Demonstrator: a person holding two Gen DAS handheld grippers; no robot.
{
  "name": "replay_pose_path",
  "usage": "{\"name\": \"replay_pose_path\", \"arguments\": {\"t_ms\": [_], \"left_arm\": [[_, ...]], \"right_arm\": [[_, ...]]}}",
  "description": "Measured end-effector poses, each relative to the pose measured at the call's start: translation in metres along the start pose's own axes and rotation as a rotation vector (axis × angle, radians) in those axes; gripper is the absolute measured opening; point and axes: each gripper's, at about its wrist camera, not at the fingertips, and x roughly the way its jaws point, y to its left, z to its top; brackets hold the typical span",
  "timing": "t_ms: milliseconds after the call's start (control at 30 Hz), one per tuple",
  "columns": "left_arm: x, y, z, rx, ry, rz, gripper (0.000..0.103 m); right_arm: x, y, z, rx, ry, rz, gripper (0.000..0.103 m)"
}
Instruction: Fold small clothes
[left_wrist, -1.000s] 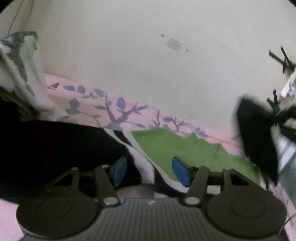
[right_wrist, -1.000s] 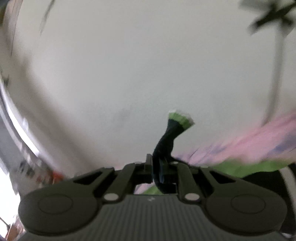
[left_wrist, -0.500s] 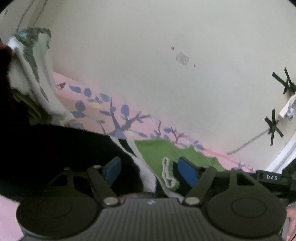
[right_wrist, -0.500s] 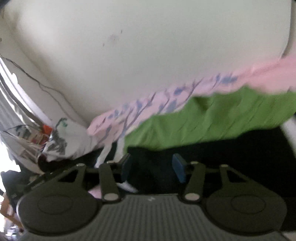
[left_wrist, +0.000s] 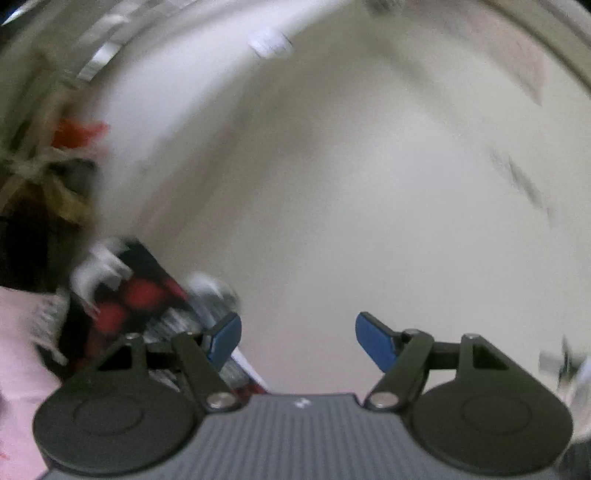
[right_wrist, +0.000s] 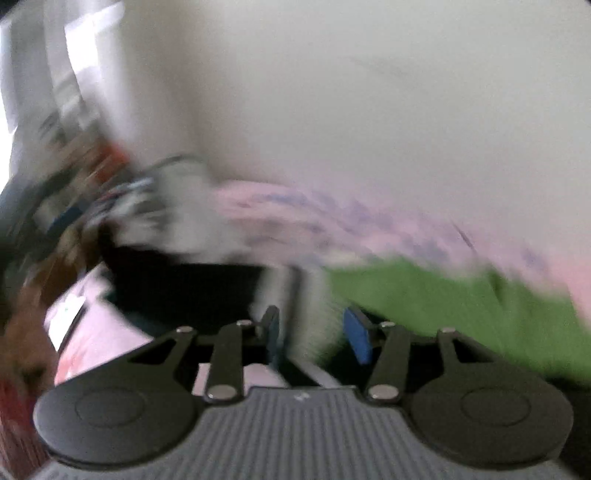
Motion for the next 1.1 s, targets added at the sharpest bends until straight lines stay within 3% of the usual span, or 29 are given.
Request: {"name": "replay_pose_path", "arguments": {"t_ms": [67,167,300,467,633,733,867,967,1033,1100], "left_arm": [[-0.018,0.019,0.013,-0.075,-0.105,0.041,0.070],[-0.034,0.043,0.023,-0.158,-0.207,0.129,0.071],[-0.029,0.056,0.024,-0.211,-0.193,0.157,0.071],[-0.037,0.062,0.027,-0.241,-0.210,0.161,0.071],[-0.053,0.067,0.033,-0.259,-0.271,0.152,0.071],[-0.050,0.069,0.034,-0.263,-0.249,0.150,0.071],[-0.048,0.072,0.034,-0.272,-0.240,0.144,0.071],[-0.054,0.074,0.035,-0.285,-0.265,0.137,0.071],[-0.057,0.074,0.035,-0.289,-0.281,0.142,0.071],[-0.057,0.074,0.035,-0.290,-0.281,0.137,0.071]], "right_arm": [[0.010,0.038,0.018,-0.091,-0.008,0.070,0.050],[0.035,0.078,0.040,-0.118,0.005,0.165,0.050],[0.076,0.108,0.054,-0.063,0.048,0.255,0.050],[0.120,0.148,0.033,-0.145,0.168,0.316,0.050],[0.150,0.187,0.021,-0.279,0.135,0.295,0.048],[0.160,0.198,0.020,-0.337,0.075,0.277,0.047],[0.151,0.205,0.023,-0.347,0.014,0.351,0.045],[0.148,0.212,0.027,-0.397,-0.018,0.337,0.042],[0.159,0.219,0.032,-0.456,-0.010,0.268,0.035],[0.177,0.226,0.036,-0.518,0.027,0.210,0.019]]}}
